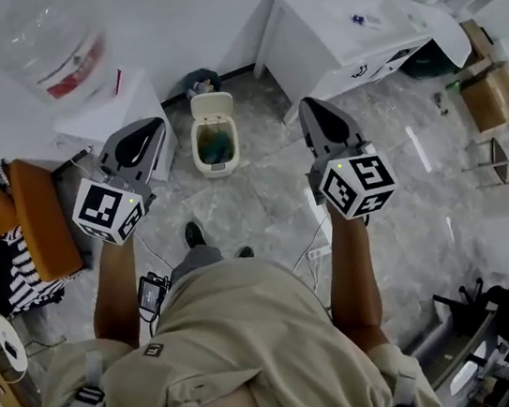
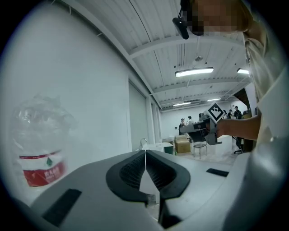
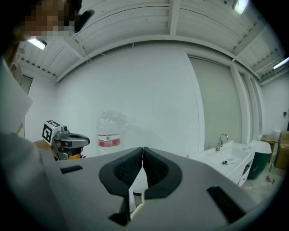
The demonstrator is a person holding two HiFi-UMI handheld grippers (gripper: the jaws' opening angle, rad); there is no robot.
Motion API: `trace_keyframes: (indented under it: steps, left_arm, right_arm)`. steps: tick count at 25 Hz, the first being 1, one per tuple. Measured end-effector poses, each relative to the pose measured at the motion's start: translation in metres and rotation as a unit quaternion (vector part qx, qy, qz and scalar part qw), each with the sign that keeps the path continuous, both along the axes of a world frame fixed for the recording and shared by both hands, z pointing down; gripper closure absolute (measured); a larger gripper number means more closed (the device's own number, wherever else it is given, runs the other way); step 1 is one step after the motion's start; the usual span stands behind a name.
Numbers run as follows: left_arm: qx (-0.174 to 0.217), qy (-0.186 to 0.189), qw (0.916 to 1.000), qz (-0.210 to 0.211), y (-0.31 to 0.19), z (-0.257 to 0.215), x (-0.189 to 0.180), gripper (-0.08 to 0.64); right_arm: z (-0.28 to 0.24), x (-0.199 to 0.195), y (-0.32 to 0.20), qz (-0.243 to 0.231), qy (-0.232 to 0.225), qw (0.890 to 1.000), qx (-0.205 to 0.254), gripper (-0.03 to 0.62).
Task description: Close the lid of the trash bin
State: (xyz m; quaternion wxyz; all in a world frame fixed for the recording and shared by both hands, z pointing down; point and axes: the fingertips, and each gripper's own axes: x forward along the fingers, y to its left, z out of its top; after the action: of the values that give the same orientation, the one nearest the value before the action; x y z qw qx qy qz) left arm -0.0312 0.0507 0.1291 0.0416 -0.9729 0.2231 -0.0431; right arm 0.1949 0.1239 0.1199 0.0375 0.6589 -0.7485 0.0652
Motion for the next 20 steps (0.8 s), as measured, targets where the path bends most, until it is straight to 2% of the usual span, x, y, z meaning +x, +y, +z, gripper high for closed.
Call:
trace_keyframes:
  steps: [6, 12, 20]
  left_arm:
    - [-0.004, 0.008, 0.9995, 0.03, -0.049, -0.001, -0.009, 0.539]
    - [0.015, -0.003, 0.9988, 0.047, -0.083, 0.005, -0.027, 0.539]
    - [-0.004, 0.006, 0.9985, 0.055, -0.102, 0.015, -0.036, 0.54]
  right_arm:
    - [-0.014, -0.013, -0.038, 0.027, 0.02, 0.999, 0.001, 0.568]
    - [-0.004, -0.044, -0.064, 0.042, 0.029, 0.999, -0.017, 0.568]
    - [0.014, -0.063, -0.093, 0.033, 0.027, 0.998, -0.039, 0.568]
